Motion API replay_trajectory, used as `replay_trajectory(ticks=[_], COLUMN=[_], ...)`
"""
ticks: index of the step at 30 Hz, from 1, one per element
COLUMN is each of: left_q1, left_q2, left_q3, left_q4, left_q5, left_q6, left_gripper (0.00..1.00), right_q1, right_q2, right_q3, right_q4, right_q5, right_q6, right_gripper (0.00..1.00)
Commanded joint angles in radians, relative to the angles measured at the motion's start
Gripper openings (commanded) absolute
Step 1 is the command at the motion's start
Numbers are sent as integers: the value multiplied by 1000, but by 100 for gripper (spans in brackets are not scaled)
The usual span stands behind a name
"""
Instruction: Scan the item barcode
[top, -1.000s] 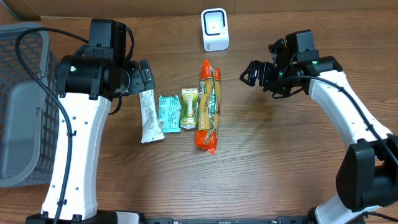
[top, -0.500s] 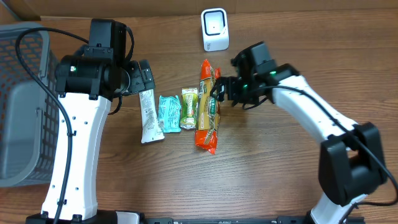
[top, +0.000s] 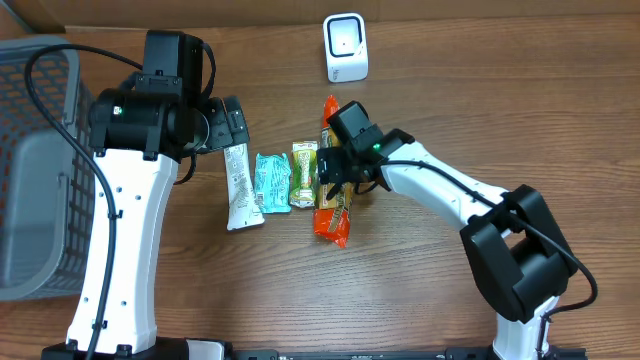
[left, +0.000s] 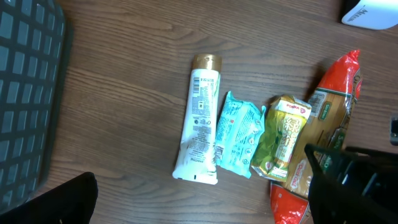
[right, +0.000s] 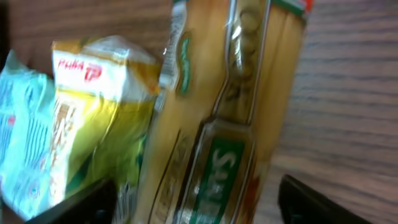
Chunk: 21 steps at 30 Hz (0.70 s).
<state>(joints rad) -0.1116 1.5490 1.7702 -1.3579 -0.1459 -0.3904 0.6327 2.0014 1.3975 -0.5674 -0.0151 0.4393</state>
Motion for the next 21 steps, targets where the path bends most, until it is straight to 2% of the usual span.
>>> replay_trajectory(ticks=[1,6,10,13,15,17,19,21], left_q1=[0,0,0,0,0,0,0,0], left_q2=[7,7,7,7,7,7,7,7], left_q3=[11,11,11,11,11,11,11,11], left_q4=[1,1,1,1,1,1,1,1], left_q5=[9,9,9,9,9,9,9,9], left_q6=[-6,-6,-6,-6,-6,-6,-6,-6], left_gripper=[100,100,100,100,100,100,100,99], right_q1=[25,42,42,42,42,42,40,33], right_q2=[23,77,127,135,129,124,117,108], right_q3=[-3,23,85,110,133,163,190,216], right_q4=[26,63,9,-32,-76,-135,-189,-244], right_q5=[111,181,179,167,141,98,80,56], right_q6=[10,-5,-17,-16,-17,-17,-17,-21], right_gripper=[77,67,61,48,33,11,7,7])
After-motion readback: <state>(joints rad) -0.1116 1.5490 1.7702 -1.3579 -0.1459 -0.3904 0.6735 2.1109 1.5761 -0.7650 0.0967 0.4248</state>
